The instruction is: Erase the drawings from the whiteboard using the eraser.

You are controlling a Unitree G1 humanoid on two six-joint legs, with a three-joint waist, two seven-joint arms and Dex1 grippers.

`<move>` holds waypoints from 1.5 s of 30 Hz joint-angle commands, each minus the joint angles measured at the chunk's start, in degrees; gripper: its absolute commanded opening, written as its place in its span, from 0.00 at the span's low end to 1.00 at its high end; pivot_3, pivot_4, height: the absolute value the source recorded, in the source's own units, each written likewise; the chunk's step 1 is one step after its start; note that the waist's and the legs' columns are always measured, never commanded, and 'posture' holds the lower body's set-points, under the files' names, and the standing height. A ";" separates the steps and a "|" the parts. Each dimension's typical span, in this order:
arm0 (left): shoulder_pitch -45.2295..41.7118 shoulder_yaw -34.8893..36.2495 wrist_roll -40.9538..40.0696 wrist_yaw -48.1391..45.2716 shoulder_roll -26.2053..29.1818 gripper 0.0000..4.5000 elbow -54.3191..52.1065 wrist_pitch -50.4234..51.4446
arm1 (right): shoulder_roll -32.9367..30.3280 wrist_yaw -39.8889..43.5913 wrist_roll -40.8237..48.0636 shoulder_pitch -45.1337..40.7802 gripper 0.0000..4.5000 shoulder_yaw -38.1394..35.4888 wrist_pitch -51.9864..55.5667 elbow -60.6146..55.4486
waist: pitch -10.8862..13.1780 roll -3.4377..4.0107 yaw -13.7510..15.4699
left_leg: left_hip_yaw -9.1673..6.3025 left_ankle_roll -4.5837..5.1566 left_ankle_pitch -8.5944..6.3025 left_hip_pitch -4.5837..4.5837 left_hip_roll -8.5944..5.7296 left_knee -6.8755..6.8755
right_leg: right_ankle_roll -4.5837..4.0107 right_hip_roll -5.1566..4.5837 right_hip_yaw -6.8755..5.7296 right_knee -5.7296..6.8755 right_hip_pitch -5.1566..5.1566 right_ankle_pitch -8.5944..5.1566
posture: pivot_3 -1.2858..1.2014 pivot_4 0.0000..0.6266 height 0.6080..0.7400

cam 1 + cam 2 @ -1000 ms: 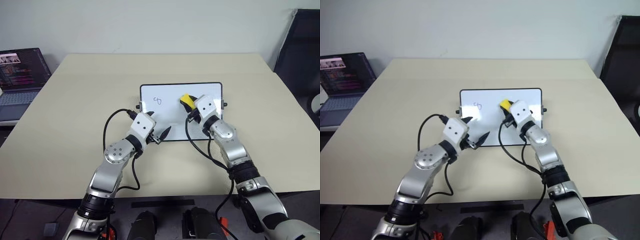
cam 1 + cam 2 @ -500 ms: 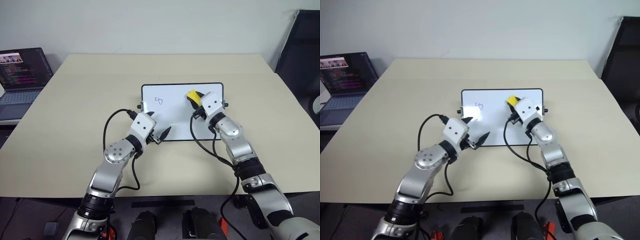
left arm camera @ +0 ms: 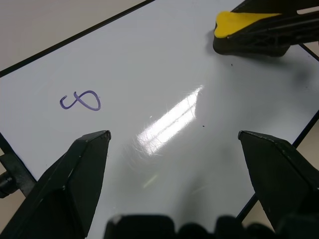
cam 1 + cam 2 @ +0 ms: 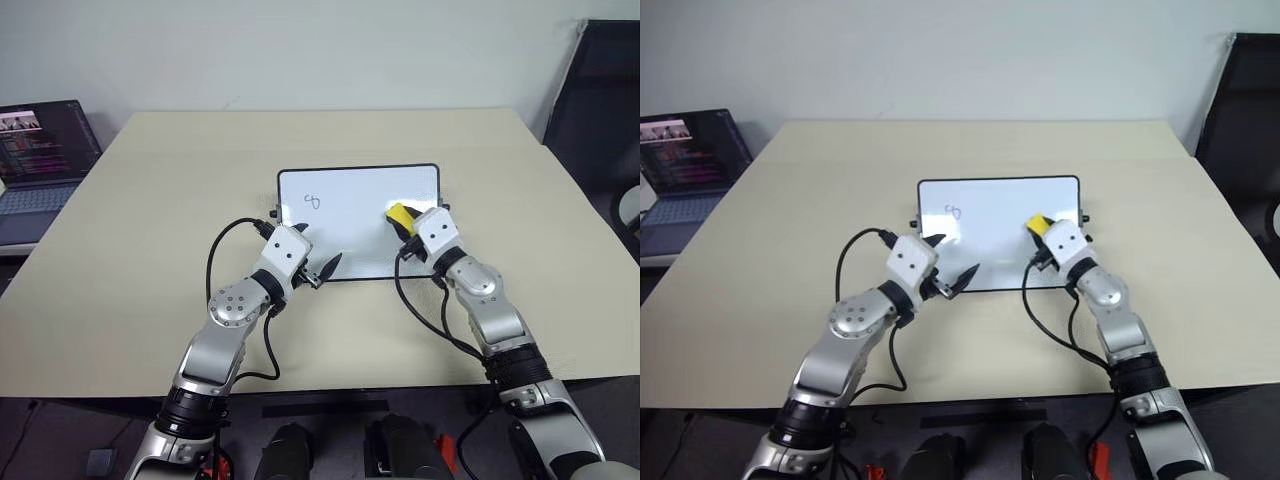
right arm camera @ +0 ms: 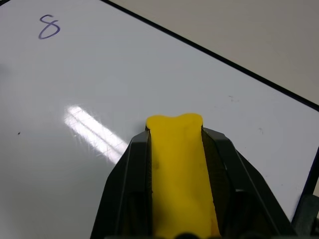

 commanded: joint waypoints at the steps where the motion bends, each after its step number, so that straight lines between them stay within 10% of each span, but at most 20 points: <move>1: -0.99 1.14 -0.15 -0.55 0.79 1.00 -0.71 -1.11 | 0.35 0.45 1.35 -2.53 0.25 -1.34 -2.14 -0.49 | 0.00 0.00 0.00 | 0.00 0.00 0.00 -0.03 0.00 -0.02 | 0.00 0.00 0.00 -0.03 -0.02 0.00 | 0.52 0.24 1.00; 15: -0.99 1.64 -0.10 -0.46 1.11 1.00 -1.06 -0.81 | 3.00 0.33 -1.28 -9.17 0.25 0.53 -0.38 14.16 | 0.00 0.00 -0.07 | 0.04 0.00 0.00 -0.01 0.02 -0.04 | -0.02 -0.03 0.04 -0.03 -0.04 -0.01 | 0.52 0.24 1.00; 45: -0.21 1.27 -0.01 -0.88 0.89 1.00 -1.18 -1.19 | -0.70 5.12 5.64 10.45 0.25 -2.61 3.94 -18.21 | 0.01 -0.05 0.13 | -0.04 0.02 0.01 -0.20 0.02 -0.09 | -0.02 -0.05 -0.06 -0.16 -0.14 -0.02 | 0.52 0.24 1.00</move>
